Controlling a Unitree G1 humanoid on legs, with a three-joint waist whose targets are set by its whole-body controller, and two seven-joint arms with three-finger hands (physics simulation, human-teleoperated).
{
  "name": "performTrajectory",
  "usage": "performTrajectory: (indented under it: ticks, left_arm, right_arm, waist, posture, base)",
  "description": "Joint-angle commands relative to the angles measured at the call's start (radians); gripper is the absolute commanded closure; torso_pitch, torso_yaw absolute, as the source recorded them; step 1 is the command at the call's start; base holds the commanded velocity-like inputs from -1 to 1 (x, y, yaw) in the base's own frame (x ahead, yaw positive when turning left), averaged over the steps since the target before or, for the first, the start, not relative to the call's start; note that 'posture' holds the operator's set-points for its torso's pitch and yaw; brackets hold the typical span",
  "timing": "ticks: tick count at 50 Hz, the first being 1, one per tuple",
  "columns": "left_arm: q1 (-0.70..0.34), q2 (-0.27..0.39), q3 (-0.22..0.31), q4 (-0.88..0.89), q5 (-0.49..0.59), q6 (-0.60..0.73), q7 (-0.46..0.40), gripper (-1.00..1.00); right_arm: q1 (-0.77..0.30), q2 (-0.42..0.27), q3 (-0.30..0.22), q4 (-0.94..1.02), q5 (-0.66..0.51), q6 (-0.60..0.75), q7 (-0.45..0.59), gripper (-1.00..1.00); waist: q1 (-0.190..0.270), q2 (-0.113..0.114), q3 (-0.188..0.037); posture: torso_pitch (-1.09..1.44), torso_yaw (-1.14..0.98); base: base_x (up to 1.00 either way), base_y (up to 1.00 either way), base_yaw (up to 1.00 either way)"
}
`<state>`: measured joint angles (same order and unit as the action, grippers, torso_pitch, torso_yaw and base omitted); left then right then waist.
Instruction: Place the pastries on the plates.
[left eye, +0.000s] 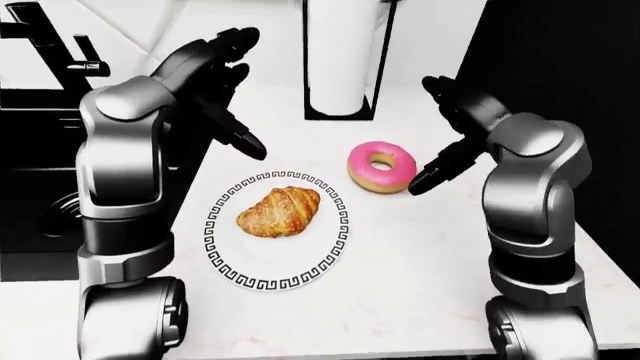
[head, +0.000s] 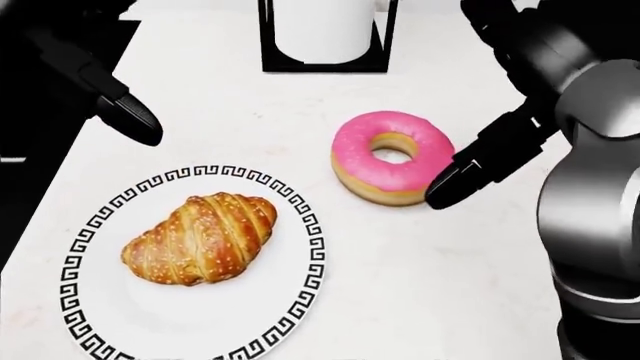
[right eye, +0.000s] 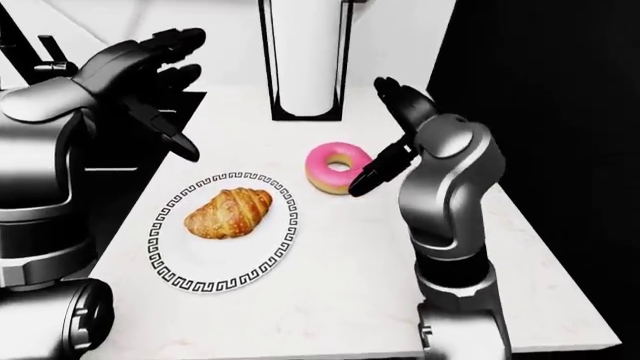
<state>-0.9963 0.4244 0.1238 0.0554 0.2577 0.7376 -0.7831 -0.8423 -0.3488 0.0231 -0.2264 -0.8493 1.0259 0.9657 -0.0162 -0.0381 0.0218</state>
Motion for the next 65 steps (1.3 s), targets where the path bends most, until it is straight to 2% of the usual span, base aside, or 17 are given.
performTrajectory:
  ticks: [1,4,7,13,21,36,39,40,42,44,48,53,57,60,61,62,65]
  left_arm:
    - [-0.028,0.013,0.014,-0.032,-0.005,-0.025,0.007,-1.0]
    - [-0.018,0.015,0.016,-0.01,-0.009,-0.051,0.015,-1.0]
    - [-0.012,0.02,0.018,-0.005,-0.01,-0.057,0.014,-1.0]
    - [-0.004,0.02,0.018,0.007,-0.013,-0.072,0.016,-1.0]
    - [0.015,0.009,0.016,0.024,-0.016,-0.104,0.027,-1.0]
    - [0.049,0.024,0.03,0.021,-0.028,-0.126,0.024,-1.0]
    - [0.053,0.026,0.031,0.02,-0.031,-0.127,0.024,-1.0]
    - [0.055,0.028,0.032,0.016,-0.03,-0.126,0.023,-1.0]
    - [0.062,0.031,0.036,0.019,-0.033,-0.135,0.022,-1.0]
    - [0.063,0.035,0.038,0.023,-0.035,-0.139,0.021,-1.0]
    - [0.073,0.04,0.04,0.012,-0.036,-0.136,0.019,-1.0]
    - [0.069,0.044,0.049,0.005,-0.033,-0.122,0.036,-1.0]
    - [0.068,0.054,0.064,-0.063,-0.033,-0.045,0.064,-1.0]
    - [0.063,0.061,0.069,-0.113,-0.026,0.031,0.097,-1.0]
    - [0.055,0.068,0.092,-0.305,0.003,0.214,0.127,-1.0]
    - [0.061,0.074,0.088,-0.361,0.005,0.259,0.13,-1.0]
    - [0.059,0.088,0.093,-0.427,-0.01,0.318,0.137,-1.0]
  right_arm:
    - [-0.01,0.053,-0.011,-0.007,-0.06,-0.058,0.022,-1.0]
    - [-0.081,0.045,-0.021,0.065,-0.101,-0.073,0.091,-1.0]
    - [-0.089,0.028,-0.003,0.081,-0.175,-0.097,0.194,-1.0]
    - [-0.232,0.013,-0.032,0.219,-0.263,-0.17,0.328,-1.0]
    - [-0.232,0.099,-0.033,0.317,-0.276,-0.253,0.257,-1.0]
    - [-0.2,0.078,-0.053,0.575,-0.239,-0.376,0.045,-1.0]
    - [-0.176,0.069,-0.046,0.576,-0.244,-0.379,0.047,-1.0]
    - [-0.171,0.07,-0.044,0.568,-0.246,-0.377,0.057,-0.84]
    - [-0.162,0.07,-0.043,0.559,-0.249,-0.379,0.065,-0.11]
    - [-0.158,0.072,-0.043,0.564,-0.25,-0.385,0.062,0.37]
    - [-0.15,0.064,-0.04,0.552,-0.264,-0.393,0.071,1.0]
    - [-0.208,0.02,-0.068,0.439,-0.287,-0.367,0.173,1.0]
    - [-0.23,-0.02,-0.088,0.273,-0.33,-0.321,0.319,1.0]
    - [-0.268,-0.035,-0.108,0.225,-0.337,-0.298,0.359,1.0]
    - [-0.334,-0.041,-0.118,0.152,-0.355,-0.24,0.413,1.0]
    - [-0.334,-0.042,-0.117,0.134,-0.358,-0.23,0.421,1.0]
    - [-0.339,-0.04,-0.119,0.114,-0.356,-0.208,0.416,1.0]
  waist:
    - [0.011,0.012,-0.012]
    - [0.009,0.017,-0.01]
    - [0.009,0.027,-0.008]
    - [0.008,0.045,-0.002]
    - [0.004,0.051,-0.004]
    - [0.013,0.051,-0.014]
    - [0.014,0.051,-0.016]
    - [0.014,0.05,-0.016]
    - [0.015,0.049,-0.017]
    - [0.015,0.05,-0.016]
    - [0.014,0.049,-0.016]
    - [0.014,0.047,-0.018]
    - [0.015,0.05,-0.009]
    - [0.013,0.052,0.0]
    - [0.013,0.055,-0.009]
    - [0.013,0.055,-0.041]
    - [0.015,0.058,-0.021]
  posture:
    - [0.0,0.0]
    - [0.0,0.0]
    - [0.0,0.0]
    - [0.0,0.0]
    - [0.0,0.0]
    - [0.0,0.0]
    - [0.0,0.0]
    - [0.0,0.0]
    - [0.0,0.0]
    - [0.0,0.0]
    - [0.0,0.0]
    - [0.0,0.0]
    - [0.0,0.0]
    - [0.0,0.0]
    - [0.0,0.0]
    - [0.0,0.0]
    - [0.0,0.0]
  base:
    - [0.0,0.0,0.0]
    - [0.0,0.0,0.0]
    - [0.0,0.0,0.0]
    - [0.0,0.0,0.0]
    - [0.0,0.0,0.0]
    - [0.0,0.0,0.0]
    - [0.0,0.0,0.0]
    - [0.0,0.0,0.0]
    - [0.0,0.0,0.0]
    - [0.0,0.0,0.0]
    - [0.0,0.0,0.0]
    - [0.0,0.0,0.0]
    - [0.0,0.0,0.0]
    - [0.0,0.0,0.0]
    - [-0.55,0.0,0.0]
    - [-0.55,0.0,0.0]
    - [-0.55,0.0,0.0]
